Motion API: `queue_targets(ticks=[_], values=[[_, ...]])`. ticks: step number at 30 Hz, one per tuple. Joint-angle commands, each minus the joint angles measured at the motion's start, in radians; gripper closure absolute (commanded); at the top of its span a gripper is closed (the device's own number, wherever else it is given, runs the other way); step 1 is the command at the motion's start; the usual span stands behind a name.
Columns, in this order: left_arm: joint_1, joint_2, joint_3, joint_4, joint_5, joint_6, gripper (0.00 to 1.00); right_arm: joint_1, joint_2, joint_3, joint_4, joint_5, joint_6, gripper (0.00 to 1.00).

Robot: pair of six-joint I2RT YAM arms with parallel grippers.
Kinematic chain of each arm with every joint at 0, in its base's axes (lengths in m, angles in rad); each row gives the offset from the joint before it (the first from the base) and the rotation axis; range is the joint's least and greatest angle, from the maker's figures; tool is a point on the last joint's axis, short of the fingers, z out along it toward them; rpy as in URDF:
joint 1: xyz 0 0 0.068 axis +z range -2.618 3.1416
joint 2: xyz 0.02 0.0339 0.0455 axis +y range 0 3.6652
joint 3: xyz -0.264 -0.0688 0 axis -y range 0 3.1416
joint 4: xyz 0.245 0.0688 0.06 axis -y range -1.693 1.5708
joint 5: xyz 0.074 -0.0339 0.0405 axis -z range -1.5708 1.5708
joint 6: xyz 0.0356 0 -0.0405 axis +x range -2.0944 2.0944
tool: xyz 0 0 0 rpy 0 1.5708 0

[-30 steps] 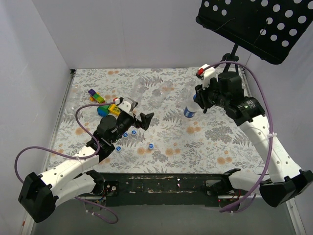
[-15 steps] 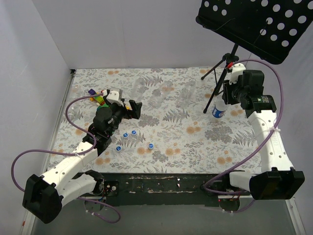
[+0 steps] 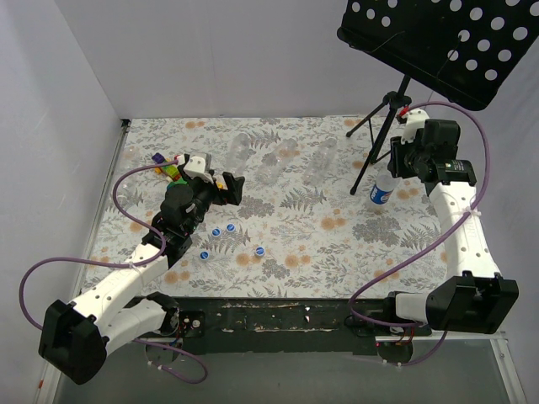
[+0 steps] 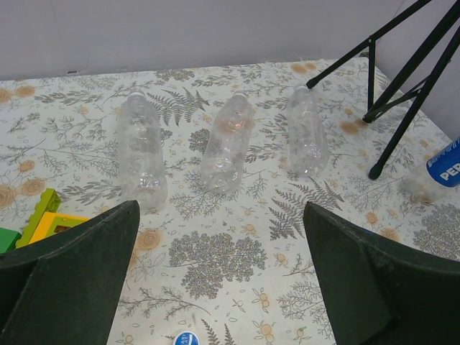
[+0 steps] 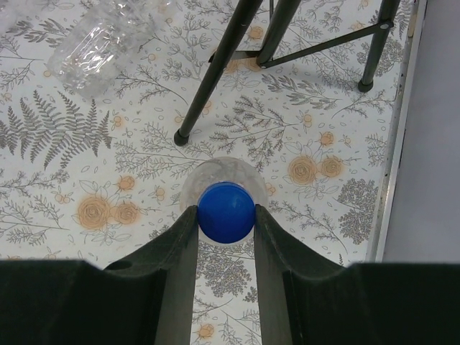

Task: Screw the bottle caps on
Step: Place the plastic bottle at the center of the board.

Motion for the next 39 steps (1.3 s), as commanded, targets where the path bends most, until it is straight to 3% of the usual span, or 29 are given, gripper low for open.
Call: queue_targets(ticks=[1,8,24,31,39], values=[[0.004,-0.023,0.028,0.002,0.008,0.013,0.02,-0.001,0.005,-0.001,0.016,-0.025,-0.007,0.78],[0.004,-0.025,0.028,0.002,0.015,0.016,0.02,-0.001,0.004,-0.004,0.016,-0.036,-0.001,0.53],[0.004,-0.019,0.027,0.005,0.032,0.016,0.02,-0.001,-0.093,-0.031,0.076,0.007,0.023,0.24],[0.004,-0.016,0.027,0.011,0.012,0.002,0.02,-0.001,-0.207,-0.045,0.131,0.012,0.083,0.21],[0.006,0.003,0.042,-0.003,-0.012,-0.051,0.02,0.005,-0.308,-0.082,0.215,-0.242,0.201,0.16]])
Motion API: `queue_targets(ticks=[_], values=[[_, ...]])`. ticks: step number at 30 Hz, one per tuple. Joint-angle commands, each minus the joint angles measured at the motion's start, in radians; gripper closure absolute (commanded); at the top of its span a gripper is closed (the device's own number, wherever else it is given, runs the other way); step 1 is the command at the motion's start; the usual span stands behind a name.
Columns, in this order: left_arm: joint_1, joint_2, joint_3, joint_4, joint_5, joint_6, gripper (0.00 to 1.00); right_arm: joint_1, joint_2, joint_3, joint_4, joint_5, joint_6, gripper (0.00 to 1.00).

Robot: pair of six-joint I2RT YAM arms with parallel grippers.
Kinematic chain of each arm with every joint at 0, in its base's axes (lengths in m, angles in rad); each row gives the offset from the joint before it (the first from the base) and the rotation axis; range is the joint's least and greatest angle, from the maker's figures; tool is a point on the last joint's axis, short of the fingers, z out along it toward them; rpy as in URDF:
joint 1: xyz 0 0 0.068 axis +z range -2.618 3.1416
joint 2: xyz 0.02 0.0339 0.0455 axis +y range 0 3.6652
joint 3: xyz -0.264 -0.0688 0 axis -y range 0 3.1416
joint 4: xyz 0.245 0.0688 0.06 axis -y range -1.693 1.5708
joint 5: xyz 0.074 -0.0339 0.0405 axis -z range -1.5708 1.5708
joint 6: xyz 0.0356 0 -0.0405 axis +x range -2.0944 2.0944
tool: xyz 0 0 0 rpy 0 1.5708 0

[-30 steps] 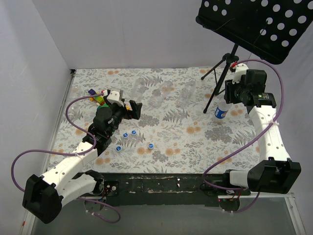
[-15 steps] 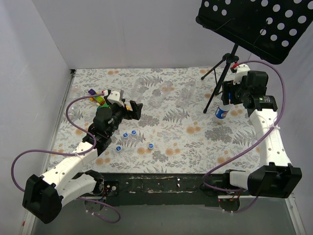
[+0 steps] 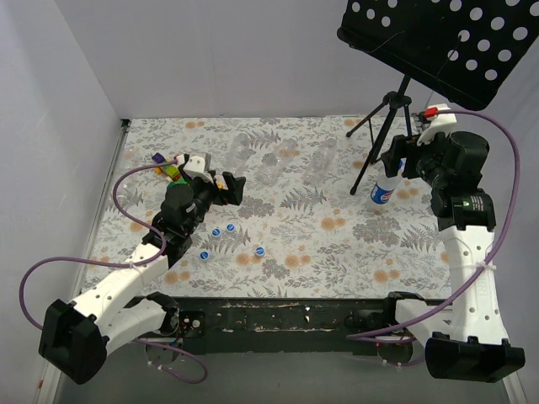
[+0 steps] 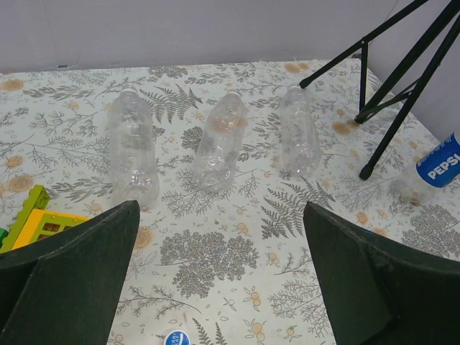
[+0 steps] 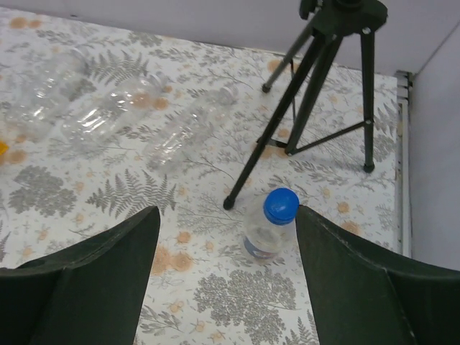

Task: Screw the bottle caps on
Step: Place the plastic bottle at the center of the board, then pick up the plastic bottle at the center of the board.

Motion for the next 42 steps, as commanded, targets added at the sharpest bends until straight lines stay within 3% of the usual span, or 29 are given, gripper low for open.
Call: queue_targets(ticks=[1,6,13,22,29,42], values=[[0.006,-0.001,0.044,-0.011,-0.030,-0.029,0.02,0.010,-0.044,-0.043,0.126,-0.189,0.122,0.15],[0.009,0.010,0.048,-0.024,-0.044,-0.032,0.02,0.125,-0.052,-0.088,0.182,-0.240,0.176,0.11],[0.029,0.034,0.064,-0.047,-0.051,-0.044,0.02,0.409,0.041,-0.181,0.304,-0.119,0.234,0.09],[0.076,0.048,0.067,-0.060,-0.093,-0.001,0.02,0.645,0.193,-0.310,0.541,0.000,0.228,0.08],[0.184,0.120,0.076,-0.064,-0.168,0.039,0.02,0.690,0.219,-0.468,0.700,0.005,0.172,0.07],[0.607,0.460,0.263,-0.008,-0.217,0.027,0.02,0.690,0.086,-0.648,0.904,0.026,-0.015,0.03]])
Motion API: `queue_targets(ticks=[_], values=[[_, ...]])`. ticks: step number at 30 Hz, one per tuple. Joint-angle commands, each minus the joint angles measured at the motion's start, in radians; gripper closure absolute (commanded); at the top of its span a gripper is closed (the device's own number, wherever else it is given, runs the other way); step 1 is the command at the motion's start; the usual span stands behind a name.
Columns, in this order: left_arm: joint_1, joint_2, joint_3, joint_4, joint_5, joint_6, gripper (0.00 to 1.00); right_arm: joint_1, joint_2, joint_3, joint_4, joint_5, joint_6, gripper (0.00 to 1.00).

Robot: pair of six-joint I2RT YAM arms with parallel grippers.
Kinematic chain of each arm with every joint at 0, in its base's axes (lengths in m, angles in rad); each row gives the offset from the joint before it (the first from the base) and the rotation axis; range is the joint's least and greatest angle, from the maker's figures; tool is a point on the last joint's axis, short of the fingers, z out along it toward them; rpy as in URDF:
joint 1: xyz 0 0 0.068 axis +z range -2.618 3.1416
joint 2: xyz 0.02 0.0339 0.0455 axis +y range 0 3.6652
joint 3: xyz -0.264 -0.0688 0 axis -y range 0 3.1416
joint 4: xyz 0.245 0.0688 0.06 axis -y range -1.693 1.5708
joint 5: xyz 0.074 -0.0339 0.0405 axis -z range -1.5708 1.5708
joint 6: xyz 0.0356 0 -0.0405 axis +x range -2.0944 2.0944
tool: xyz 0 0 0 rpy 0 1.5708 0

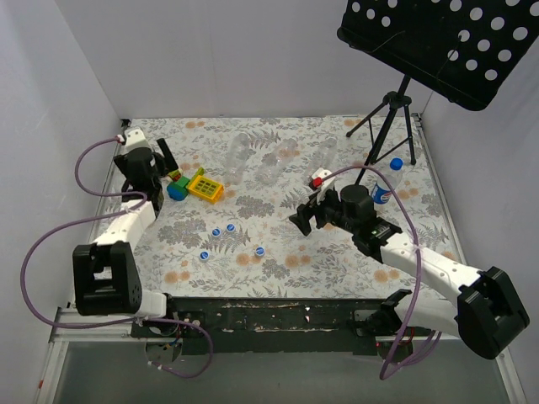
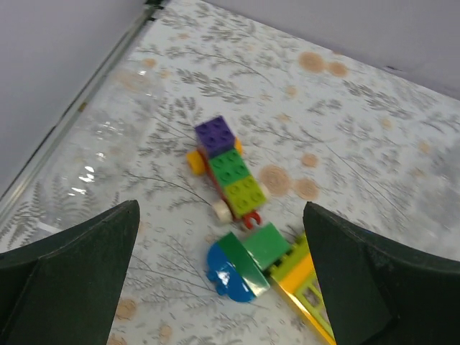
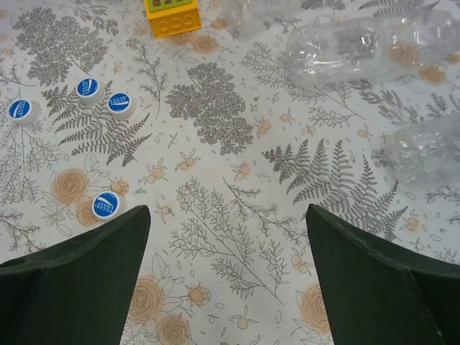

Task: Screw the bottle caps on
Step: Pick up the plastic bottle at the center of the board.

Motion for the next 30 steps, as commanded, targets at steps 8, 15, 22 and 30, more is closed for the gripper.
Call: queue_targets(ticks=[8,15,22,30], values=[[0.203,0.438,0.334,-0.008,-0.130,0.088,0.02,0.003,-0.134,-0.071,0.136,0.042,-0.162,0.03],[0.221,0.621,0.506,-0.054,-0.222,0.240,0.02,0.003,-0.120,-0.067,0.125,0.025,-0.179,0.04],[0.238,0.724,0.585,-0.148,-0.173,0.233,0.05,0.003,-0.106,-0.065,0.128,0.016,-0.184,0.04],[0.238,0.739,0.602,-0.211,-0.132,0.204,0.25,0.003,-0.119,-0.070,0.123,0.027,-0.191,0.05]])
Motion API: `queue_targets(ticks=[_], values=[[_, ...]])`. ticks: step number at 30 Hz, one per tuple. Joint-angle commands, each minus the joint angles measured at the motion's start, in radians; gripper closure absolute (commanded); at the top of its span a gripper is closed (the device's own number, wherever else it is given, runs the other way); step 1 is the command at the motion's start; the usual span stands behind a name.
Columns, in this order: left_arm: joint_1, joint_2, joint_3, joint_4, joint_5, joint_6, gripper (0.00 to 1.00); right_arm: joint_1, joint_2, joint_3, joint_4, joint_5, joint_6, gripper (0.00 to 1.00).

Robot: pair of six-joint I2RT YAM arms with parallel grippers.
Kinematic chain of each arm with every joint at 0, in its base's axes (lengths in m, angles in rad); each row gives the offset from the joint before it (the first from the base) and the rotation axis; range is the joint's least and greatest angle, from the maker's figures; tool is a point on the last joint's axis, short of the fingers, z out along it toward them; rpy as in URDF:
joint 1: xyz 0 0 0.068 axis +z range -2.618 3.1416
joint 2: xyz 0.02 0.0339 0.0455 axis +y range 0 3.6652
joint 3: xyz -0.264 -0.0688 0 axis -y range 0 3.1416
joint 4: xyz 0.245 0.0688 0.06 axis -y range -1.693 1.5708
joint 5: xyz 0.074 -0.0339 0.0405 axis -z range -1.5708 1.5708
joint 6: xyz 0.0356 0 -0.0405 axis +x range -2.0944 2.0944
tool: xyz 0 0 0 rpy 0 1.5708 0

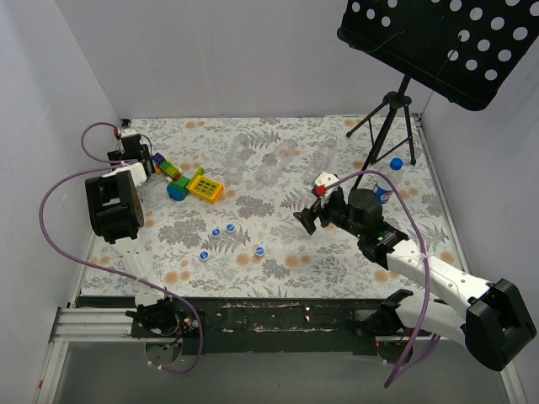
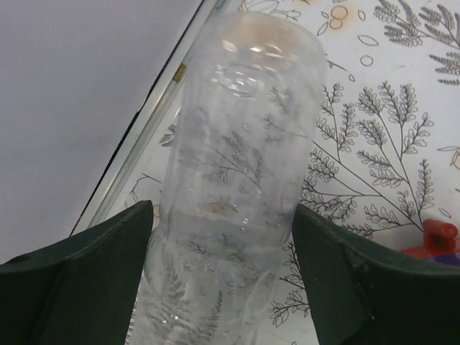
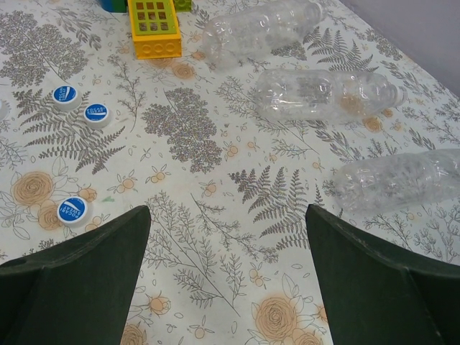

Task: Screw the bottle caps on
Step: Pick up the plastic bottle at the center of the board.

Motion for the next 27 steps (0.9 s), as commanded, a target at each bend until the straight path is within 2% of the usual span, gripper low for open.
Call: queue_targets(ticks=[1,4,6,9,11,15,20,23,27], values=[[0.003,-0.026,0.036,-0.047,0.027,-0.013,0.28,0.003,-0.012,-0.006,0.036,0.003,-0.018,0.04],[0.001,-0.058,0.025,-0.093,0.036,-0.051,0.34,0.003,-0.017,-0.006,0.037,0.004,-0.017,0.05],[0.003,-0.097,-0.005,-0.097,0.051,-0.082,0.43,0.003,-0.018,-0.006,0.037,0.003,-0.015,0.05],[0.003,-0.175,-0.051,-0.100,0.093,-0.155,0.47,0.003,-0.023,-0.008,0.051,-0.017,-0.015,0.04],[0.001,-0.236,-0.079,-0.117,0.128,-0.235,0.54,0.003,-0.036,-0.014,0.062,-0.049,-0.004,0.04],[0.003,-0.405,-0.169,-0.136,0.254,-0.380,0.59,0.003,-0.073,-0.038,0.092,-0.128,-0.016,0.03],[-0.005,-0.636,-0.329,-0.142,0.444,-0.669,0.65,0.007,-0.084,0.037,-0.016,-0.229,-0.001,0.03],[-0.062,-0.790,-0.407,-0.163,0.470,-0.792,0.68,0.044,-0.086,0.083,-0.052,-0.234,0.010,0.03],[-0.196,-0.959,-0.504,-0.192,0.380,-0.930,0.69,0.171,-0.075,0.130,-0.078,-0.125,-0.007,0.03]])
